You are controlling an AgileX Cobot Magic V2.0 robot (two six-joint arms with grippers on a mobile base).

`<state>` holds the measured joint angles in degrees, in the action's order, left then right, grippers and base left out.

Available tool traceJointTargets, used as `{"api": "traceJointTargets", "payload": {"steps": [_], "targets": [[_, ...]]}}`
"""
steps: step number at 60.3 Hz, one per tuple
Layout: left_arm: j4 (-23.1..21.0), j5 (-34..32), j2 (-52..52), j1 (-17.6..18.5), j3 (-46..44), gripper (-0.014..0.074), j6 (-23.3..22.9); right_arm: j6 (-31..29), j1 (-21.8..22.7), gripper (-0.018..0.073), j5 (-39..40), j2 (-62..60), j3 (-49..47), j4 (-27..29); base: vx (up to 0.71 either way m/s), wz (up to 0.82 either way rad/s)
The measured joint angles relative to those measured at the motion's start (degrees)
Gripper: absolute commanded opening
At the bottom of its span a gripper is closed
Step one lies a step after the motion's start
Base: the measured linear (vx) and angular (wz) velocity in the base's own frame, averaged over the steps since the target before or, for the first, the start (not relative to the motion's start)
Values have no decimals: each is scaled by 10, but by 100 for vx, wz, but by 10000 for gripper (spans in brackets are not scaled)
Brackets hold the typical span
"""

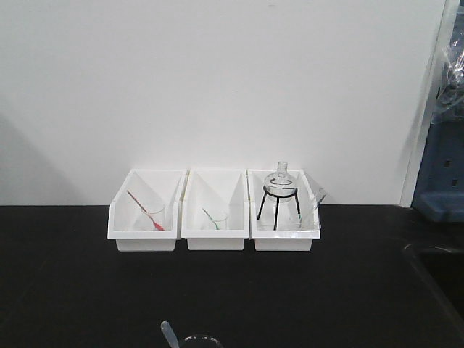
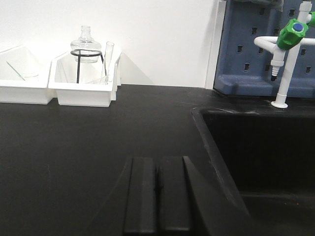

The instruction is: Grab transparent chemical and place on left bench

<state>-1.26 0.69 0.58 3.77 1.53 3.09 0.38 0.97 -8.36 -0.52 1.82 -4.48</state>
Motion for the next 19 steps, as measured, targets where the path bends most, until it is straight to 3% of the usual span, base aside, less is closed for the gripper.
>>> {"api": "traceJointTargets", "payload": {"steps": [19], "targets": [[0,0,0,0,0,-3,0,0,0,-3,0,0,0,0,0,0]]}}
